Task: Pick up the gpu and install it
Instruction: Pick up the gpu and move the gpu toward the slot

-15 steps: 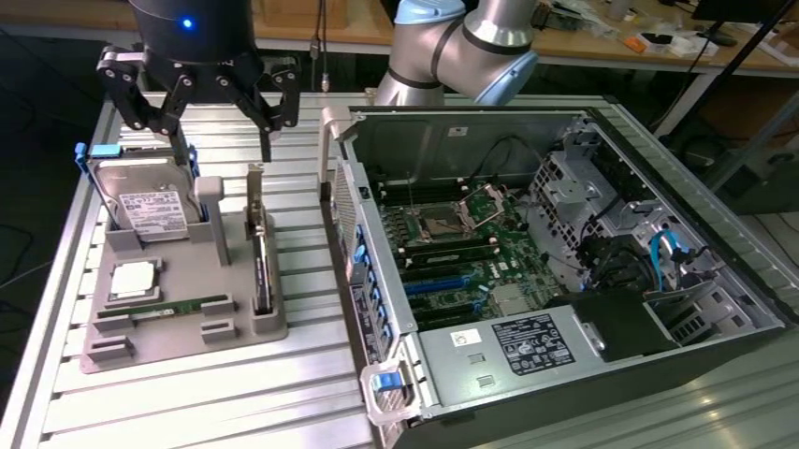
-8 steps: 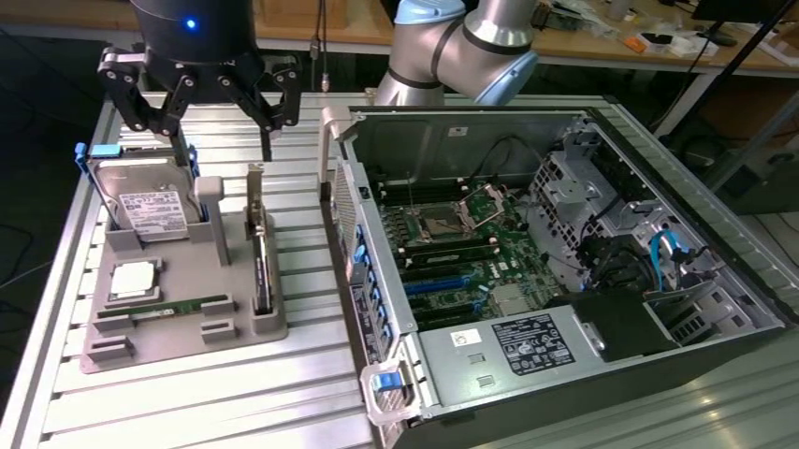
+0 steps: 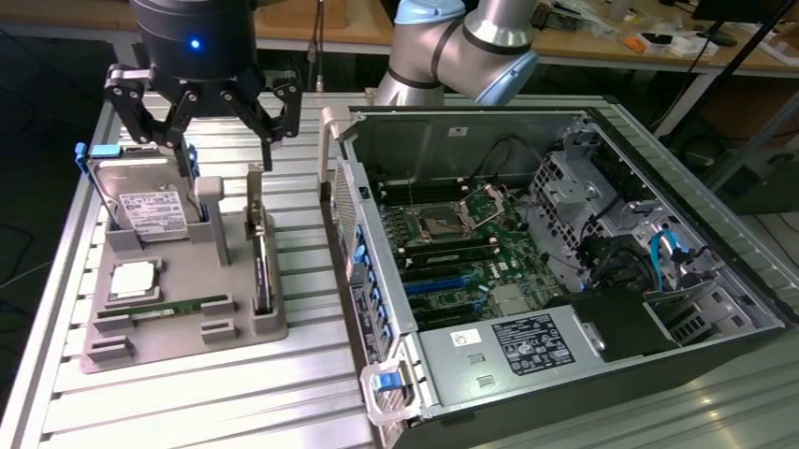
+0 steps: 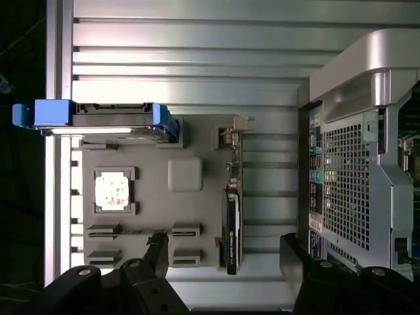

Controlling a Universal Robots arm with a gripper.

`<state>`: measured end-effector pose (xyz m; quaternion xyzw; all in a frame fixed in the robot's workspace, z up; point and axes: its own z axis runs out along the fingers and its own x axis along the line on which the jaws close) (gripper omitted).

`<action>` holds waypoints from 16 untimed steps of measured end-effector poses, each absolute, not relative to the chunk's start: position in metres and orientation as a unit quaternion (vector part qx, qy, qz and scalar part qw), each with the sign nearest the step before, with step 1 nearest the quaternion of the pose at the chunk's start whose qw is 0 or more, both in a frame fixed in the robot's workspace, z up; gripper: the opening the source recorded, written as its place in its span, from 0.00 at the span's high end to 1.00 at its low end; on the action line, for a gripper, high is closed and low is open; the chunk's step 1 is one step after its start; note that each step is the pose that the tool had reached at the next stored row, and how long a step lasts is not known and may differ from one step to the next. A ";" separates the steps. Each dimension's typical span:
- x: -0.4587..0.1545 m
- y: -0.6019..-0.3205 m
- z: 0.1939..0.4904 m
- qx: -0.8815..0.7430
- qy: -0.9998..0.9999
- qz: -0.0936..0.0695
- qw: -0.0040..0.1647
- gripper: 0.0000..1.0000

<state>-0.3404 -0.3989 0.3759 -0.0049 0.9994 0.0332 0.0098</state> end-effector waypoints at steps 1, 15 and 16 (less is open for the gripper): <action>-0.340 -0.399 0.374 -0.005 0.999 0.033 0.010 0.22; -0.340 -0.399 0.348 -0.005 0.999 0.033 0.010 0.22; -0.340 -0.399 0.347 -0.005 0.999 0.033 0.010 0.22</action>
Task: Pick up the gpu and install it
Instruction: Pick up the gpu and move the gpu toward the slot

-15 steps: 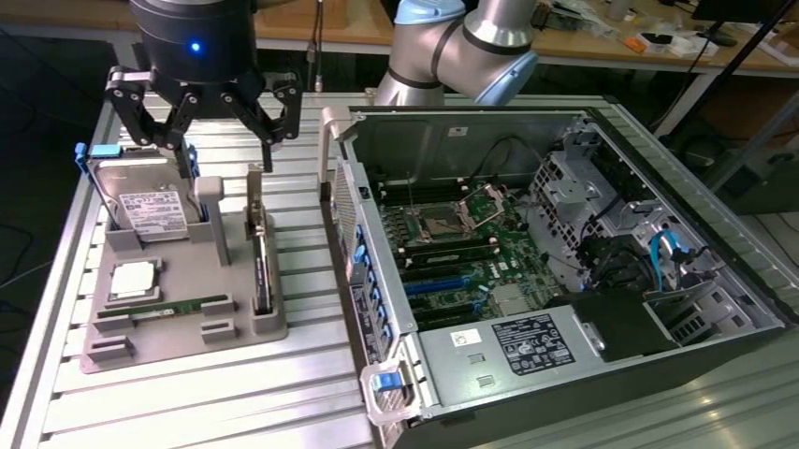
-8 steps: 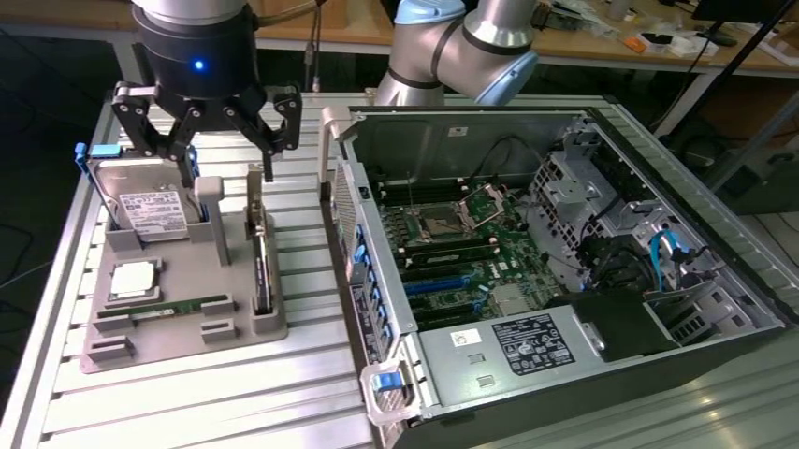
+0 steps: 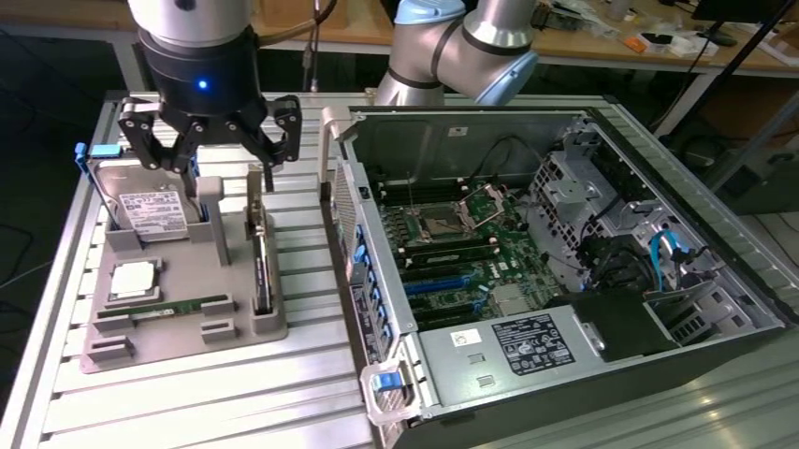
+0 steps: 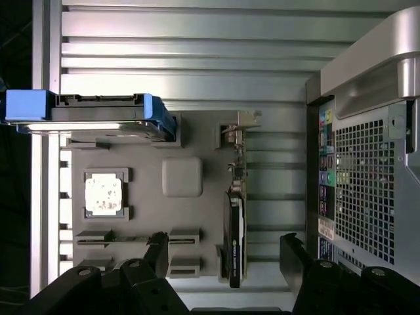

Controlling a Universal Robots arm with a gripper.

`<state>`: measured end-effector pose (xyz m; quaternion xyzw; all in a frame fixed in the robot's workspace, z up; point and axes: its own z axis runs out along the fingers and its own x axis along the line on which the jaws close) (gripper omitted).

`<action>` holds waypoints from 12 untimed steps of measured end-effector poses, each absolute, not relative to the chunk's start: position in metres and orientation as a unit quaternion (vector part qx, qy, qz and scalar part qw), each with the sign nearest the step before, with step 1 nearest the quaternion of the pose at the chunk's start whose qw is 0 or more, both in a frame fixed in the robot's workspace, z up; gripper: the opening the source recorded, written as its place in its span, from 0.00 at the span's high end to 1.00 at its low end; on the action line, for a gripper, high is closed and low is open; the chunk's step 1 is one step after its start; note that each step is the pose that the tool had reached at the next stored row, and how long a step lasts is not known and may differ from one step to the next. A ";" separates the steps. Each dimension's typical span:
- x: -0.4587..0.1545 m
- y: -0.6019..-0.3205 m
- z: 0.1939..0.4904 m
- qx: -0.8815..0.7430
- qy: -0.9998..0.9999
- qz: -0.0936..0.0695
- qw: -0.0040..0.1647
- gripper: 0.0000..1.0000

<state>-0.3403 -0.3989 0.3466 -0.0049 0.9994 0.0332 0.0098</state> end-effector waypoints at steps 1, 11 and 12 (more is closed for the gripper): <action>-0.340 -0.399 0.345 -0.005 0.999 0.033 0.010 0.22; -0.340 -0.399 0.326 -0.005 0.999 0.033 0.010 0.22; -0.340 -0.399 0.325 -0.005 0.999 0.033 0.010 0.22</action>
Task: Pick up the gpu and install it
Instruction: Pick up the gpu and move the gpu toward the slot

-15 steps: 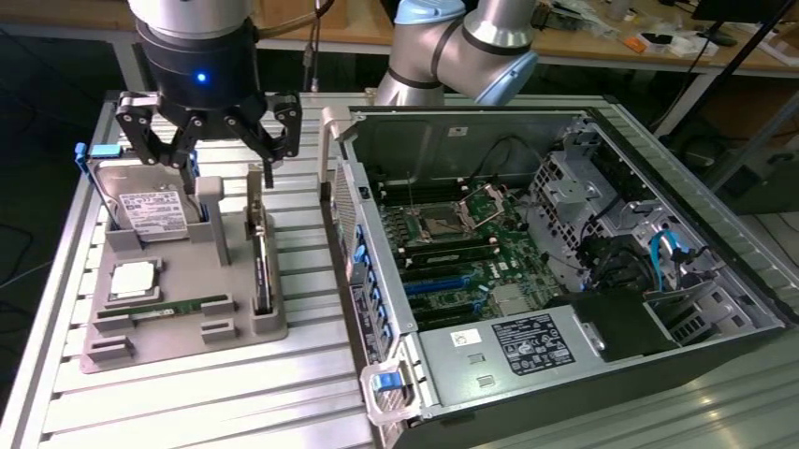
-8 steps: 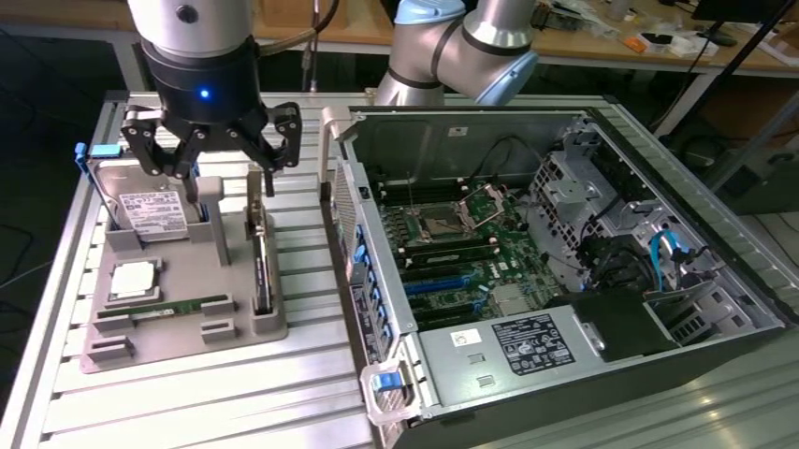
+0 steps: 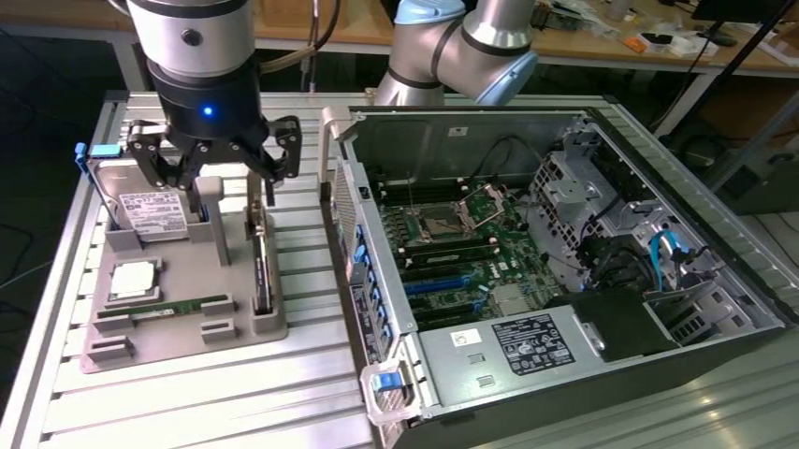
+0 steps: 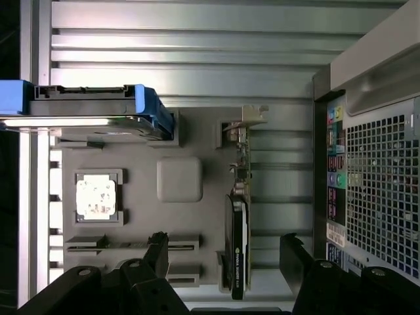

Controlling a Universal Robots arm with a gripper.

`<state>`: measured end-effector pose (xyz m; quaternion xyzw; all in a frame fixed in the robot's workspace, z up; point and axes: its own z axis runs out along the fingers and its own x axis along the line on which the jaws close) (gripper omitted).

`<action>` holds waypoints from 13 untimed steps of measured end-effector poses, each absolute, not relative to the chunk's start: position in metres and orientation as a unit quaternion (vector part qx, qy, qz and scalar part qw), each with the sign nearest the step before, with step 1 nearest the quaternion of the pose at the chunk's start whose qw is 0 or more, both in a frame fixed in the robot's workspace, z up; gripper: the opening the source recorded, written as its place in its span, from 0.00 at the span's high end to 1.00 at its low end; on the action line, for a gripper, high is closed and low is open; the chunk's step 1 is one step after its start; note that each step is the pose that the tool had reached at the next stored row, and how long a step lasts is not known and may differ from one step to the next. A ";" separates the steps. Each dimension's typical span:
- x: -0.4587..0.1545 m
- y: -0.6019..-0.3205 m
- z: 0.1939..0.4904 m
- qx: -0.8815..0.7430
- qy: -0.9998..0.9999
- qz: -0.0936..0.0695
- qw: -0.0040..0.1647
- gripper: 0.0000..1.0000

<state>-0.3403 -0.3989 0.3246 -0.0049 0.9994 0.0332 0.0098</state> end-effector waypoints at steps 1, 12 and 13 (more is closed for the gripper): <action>-0.340 -0.399 0.323 -0.005 0.999 0.033 0.010 0.22; -0.330 -0.399 0.313 -0.005 0.999 0.033 0.010 0.22; -0.330 -0.400 0.312 -0.005 0.999 0.033 0.010 0.22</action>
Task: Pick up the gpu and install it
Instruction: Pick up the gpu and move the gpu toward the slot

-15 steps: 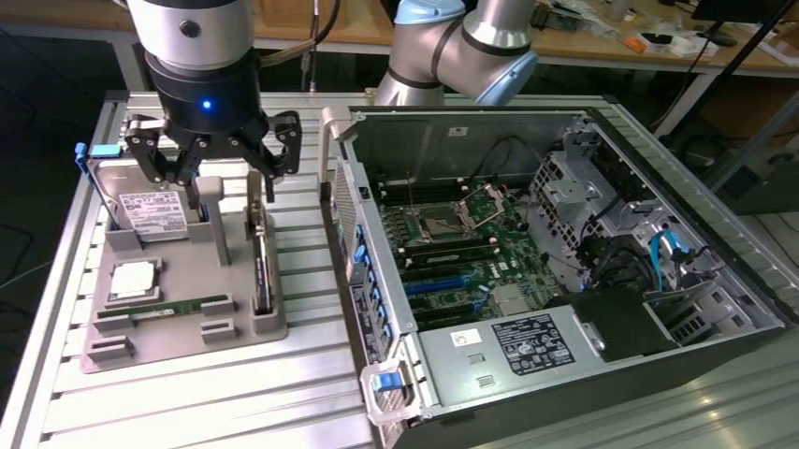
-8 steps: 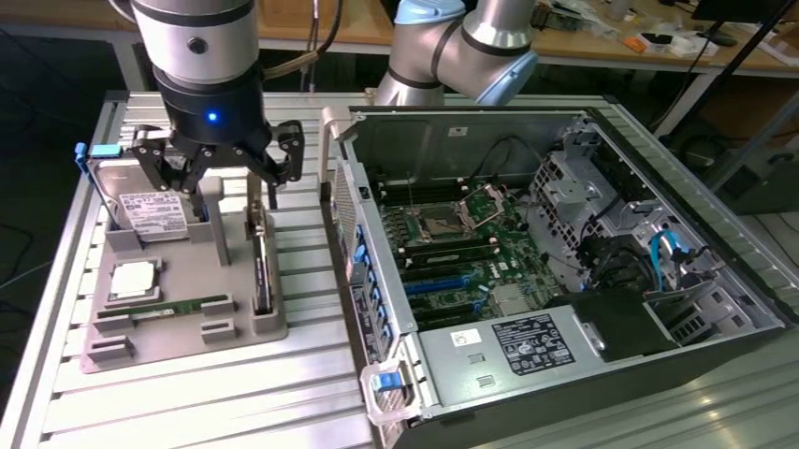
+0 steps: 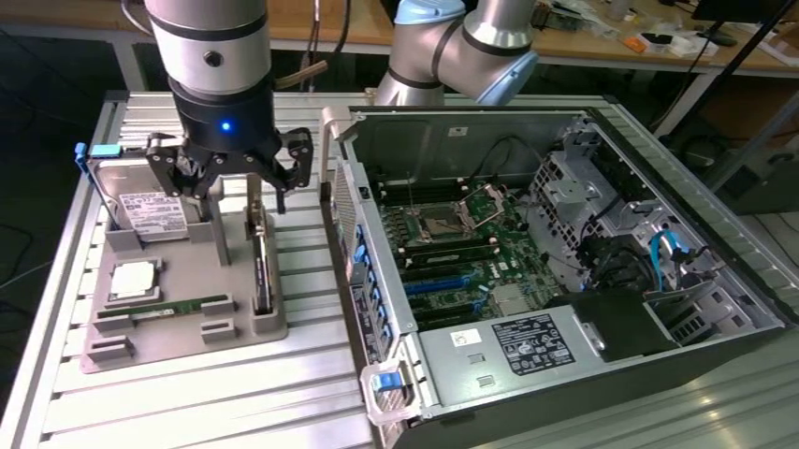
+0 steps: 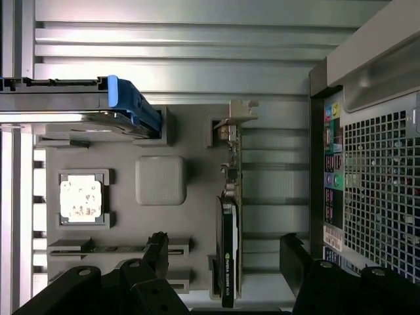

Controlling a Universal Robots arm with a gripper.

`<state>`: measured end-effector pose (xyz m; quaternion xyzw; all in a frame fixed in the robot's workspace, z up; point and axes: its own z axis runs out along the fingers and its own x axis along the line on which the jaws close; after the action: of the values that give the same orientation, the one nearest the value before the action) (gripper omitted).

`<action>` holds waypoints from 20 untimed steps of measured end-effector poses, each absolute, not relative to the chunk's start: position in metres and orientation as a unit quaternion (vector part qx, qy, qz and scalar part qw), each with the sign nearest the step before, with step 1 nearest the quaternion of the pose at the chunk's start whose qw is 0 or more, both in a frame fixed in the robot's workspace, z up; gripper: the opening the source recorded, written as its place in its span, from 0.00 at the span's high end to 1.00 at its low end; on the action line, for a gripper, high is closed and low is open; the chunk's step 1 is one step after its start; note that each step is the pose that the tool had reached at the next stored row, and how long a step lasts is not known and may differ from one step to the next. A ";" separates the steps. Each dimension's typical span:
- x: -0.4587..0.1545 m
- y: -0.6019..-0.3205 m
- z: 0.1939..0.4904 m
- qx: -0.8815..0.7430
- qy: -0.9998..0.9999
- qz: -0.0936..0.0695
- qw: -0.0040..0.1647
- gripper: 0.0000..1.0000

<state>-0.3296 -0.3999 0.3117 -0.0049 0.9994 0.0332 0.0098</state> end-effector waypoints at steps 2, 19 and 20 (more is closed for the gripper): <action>-0.329 -0.401 0.309 -0.005 0.999 0.033 0.010 0.22; -0.327 -0.418 0.268 -0.005 0.999 0.033 0.011 0.22; -0.327 -0.418 0.266 -0.005 0.999 0.033 0.011 0.22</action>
<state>-0.3272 -0.4182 0.2657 -0.0049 0.9994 0.0332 0.0110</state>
